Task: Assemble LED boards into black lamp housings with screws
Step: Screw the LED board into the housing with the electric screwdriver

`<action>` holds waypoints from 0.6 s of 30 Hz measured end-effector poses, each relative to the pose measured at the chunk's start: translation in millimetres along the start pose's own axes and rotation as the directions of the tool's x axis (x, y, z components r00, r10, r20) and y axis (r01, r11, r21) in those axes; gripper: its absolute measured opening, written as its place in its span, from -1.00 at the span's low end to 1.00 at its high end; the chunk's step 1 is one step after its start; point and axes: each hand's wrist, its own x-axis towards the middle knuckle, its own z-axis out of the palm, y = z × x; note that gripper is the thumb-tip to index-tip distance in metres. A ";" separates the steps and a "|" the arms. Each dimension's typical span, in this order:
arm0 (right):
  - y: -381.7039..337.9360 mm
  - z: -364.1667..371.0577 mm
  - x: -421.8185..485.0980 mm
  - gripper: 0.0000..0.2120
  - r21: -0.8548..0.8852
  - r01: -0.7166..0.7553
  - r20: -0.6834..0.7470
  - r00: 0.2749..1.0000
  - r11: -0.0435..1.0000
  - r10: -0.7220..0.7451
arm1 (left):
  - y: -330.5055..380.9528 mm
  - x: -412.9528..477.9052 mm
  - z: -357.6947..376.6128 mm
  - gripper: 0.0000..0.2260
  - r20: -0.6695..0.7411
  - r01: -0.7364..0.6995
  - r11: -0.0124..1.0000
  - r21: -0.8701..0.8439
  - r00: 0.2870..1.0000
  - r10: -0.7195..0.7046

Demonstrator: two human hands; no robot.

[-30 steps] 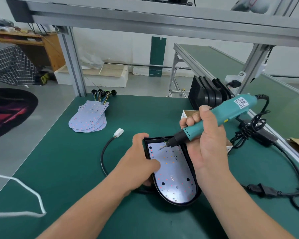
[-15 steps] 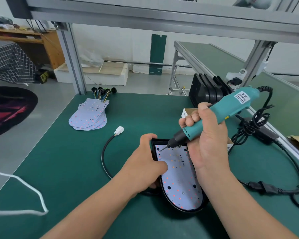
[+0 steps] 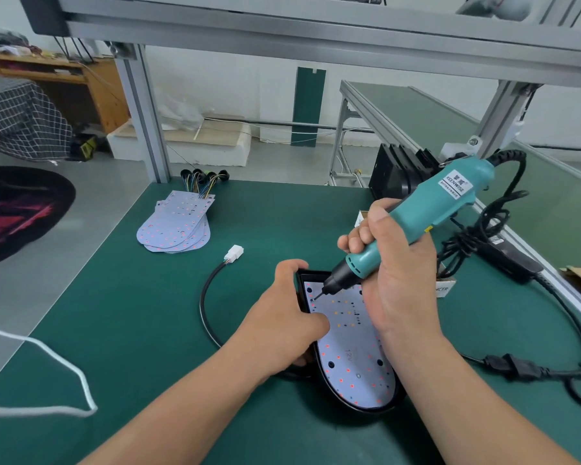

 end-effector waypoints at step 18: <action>-1.2 -0.8 -0.8 -0.94 -0.021 0.028 0.016 0.999 0.999 -0.028 | 0.9 -1.3 0.0 -0.33 -0.003 -0.005 1.000 0.029 1.000 0.005</action>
